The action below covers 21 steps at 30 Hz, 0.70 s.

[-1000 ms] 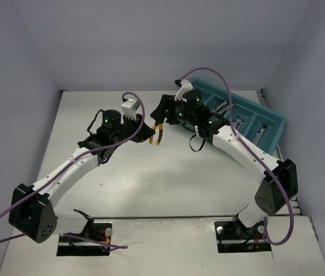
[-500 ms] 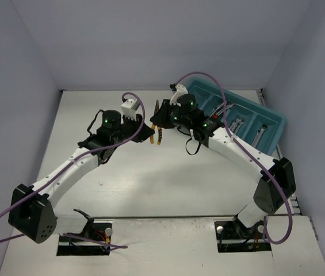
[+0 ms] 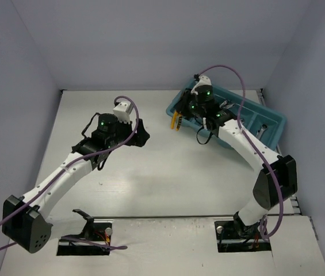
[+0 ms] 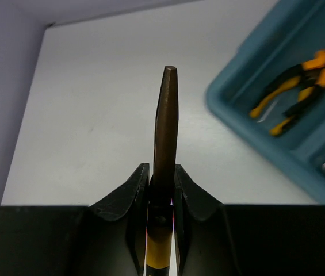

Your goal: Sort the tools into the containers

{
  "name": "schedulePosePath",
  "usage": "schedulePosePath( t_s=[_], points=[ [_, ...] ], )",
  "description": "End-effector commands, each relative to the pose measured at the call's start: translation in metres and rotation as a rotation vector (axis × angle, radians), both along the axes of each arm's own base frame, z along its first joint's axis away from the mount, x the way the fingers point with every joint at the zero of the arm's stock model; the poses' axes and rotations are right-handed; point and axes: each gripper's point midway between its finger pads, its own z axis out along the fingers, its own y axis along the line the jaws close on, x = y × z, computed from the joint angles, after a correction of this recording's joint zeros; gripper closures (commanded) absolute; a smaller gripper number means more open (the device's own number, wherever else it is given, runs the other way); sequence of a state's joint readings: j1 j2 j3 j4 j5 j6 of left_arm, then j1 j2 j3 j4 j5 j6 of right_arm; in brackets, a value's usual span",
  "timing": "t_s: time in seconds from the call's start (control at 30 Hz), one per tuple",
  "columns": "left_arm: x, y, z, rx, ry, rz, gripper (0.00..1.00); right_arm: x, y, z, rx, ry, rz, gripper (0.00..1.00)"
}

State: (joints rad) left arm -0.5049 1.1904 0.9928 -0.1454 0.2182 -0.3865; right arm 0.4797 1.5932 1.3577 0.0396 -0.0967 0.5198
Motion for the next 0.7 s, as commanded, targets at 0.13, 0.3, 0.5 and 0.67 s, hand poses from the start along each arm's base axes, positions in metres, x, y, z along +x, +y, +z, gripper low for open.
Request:
schedulePosePath(
  t_s=[0.13,0.3,0.5,0.67],
  points=[
    [-0.022,0.082,0.017,0.195,-0.025,0.287,0.22,0.123,-0.086,0.014,0.011,-0.103,-0.291,1.00],
    [-0.043,0.096,0.012,0.188,-0.012,0.310,0.22,0.175,-0.080,-0.032,0.040,-0.057,-0.266,1.00],
    [-0.057,0.106,0.014,0.181,-0.021,0.330,0.22,0.213,-0.064,-0.049,0.123,-0.075,-0.246,1.00],
    [-0.061,0.110,0.018,0.184,-0.045,0.332,0.22,0.225,-0.057,-0.066,0.156,-0.071,-0.209,0.84]
  ],
)
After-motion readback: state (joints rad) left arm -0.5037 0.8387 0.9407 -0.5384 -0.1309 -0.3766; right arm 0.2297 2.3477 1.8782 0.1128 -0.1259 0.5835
